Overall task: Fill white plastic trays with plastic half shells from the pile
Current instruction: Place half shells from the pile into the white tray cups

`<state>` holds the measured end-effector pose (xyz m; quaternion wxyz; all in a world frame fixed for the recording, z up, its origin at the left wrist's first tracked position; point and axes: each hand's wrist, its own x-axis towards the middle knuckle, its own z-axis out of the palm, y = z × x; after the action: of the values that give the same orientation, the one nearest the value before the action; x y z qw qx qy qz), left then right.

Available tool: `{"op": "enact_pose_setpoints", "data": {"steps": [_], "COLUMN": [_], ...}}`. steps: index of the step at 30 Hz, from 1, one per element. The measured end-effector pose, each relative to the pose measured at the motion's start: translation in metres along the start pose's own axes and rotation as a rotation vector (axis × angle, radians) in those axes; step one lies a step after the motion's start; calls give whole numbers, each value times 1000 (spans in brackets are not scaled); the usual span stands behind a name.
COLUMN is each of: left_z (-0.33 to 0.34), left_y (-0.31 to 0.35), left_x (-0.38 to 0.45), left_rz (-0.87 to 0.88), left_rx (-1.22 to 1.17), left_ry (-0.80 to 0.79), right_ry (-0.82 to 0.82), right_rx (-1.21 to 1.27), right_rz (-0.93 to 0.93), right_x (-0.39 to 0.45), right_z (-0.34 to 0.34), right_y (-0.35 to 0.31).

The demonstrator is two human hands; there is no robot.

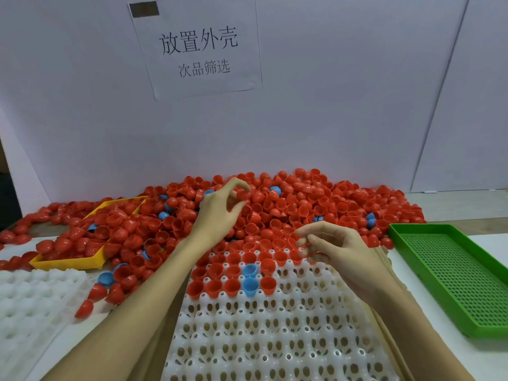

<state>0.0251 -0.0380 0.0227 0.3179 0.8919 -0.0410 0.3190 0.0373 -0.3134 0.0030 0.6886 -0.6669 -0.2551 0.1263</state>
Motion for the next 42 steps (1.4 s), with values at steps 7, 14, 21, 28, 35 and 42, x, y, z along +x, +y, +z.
{"op": "enact_pose_setpoints", "data": {"steps": [7, 14, 21, 28, 35, 42], "left_z": [-8, -9, -7, -7, -17, -12], "left_y": [56, 63, 60, 61, 39, 40], "left_x": [-64, -82, -92, -94, -92, -93], "left_rz": [-172, -171, -103, 128, -202, -462], "left_rx": [-645, -637, -233, -144, -249, -580], "left_ry": [-119, -183, -40, 44, 93, -58], "right_ry": [-61, -241, -211, -241, 260, 334], "right_rx": [-86, -204, -200, -198, -49, -16], "right_rz": [-67, -126, -131, -118, -97, -53], "right_x": [-3, -7, -7, -8, 11, 21], "right_z": [9, 18, 18, 18, -14, -42], "right_y": [-3, -6, -5, -4, 15, 38]}}
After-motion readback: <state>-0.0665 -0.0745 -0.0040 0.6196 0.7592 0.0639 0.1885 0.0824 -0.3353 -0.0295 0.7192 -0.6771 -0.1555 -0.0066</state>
